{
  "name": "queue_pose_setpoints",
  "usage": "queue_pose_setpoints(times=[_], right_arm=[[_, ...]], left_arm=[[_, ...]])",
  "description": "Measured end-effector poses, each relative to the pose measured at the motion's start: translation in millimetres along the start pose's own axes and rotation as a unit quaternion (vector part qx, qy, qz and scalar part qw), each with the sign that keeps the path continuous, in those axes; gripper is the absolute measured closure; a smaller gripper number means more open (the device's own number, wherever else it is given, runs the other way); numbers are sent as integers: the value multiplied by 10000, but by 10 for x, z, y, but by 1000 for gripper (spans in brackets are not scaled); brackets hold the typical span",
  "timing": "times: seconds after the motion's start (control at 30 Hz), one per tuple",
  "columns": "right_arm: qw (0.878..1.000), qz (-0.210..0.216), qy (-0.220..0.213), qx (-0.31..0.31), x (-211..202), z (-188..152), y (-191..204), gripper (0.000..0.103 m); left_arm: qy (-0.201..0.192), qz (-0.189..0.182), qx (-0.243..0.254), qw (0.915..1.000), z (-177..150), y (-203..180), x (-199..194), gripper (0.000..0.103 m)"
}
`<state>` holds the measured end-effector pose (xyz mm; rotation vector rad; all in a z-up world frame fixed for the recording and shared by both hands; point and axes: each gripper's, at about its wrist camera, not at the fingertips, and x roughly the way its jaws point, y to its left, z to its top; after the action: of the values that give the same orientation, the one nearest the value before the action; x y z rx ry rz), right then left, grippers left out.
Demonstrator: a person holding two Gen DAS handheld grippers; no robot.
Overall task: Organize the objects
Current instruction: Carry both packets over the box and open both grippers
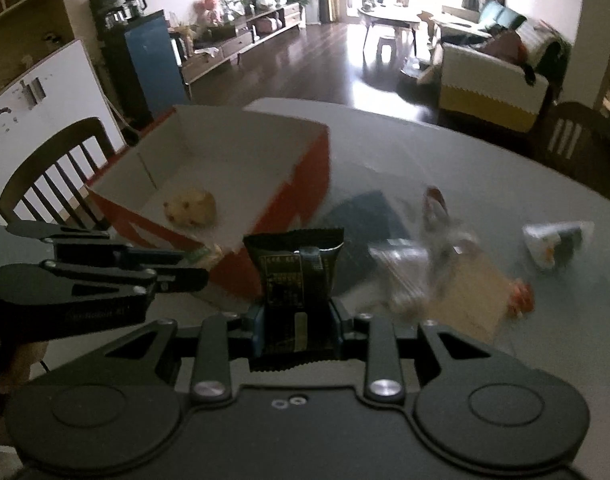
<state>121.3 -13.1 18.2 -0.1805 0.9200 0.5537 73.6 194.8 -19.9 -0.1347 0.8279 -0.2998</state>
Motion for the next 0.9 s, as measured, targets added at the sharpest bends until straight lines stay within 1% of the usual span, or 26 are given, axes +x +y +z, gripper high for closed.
queue_pose_setpoints(times=[0.07,0.23,0.33,0.43,0.5,0.6,0.7,0.9], right_arm=[[9999,11,-24,-100,54,109,105,73],[9997,-48,-95,-208,200,342,280,73],[9998,-24,-40,-205,310,487,358,73],[9994,-77,-1,-351,425,600,459,73],[9990,-126,55,-435,535,663,529,73],[9984,-165,182,-516,710,726,613,73],[9975,-213,311,-598,889,785,684,73],[9963,-246,565,-606,1242,873,753,72]], left_arm=[[-89,77,75,9999,57,97,-55,83],[-193,232,54,9995,195,409,-97,83],[-256,333,74,9991,280,578,-112,83],[-305,461,33,9985,405,785,-89,83],[-327,611,54,9976,486,932,-46,83],[-233,765,-5,9968,577,1147,49,83],[-130,955,51,9953,633,1329,166,83],[144,1122,243,9933,740,1495,436,83]])
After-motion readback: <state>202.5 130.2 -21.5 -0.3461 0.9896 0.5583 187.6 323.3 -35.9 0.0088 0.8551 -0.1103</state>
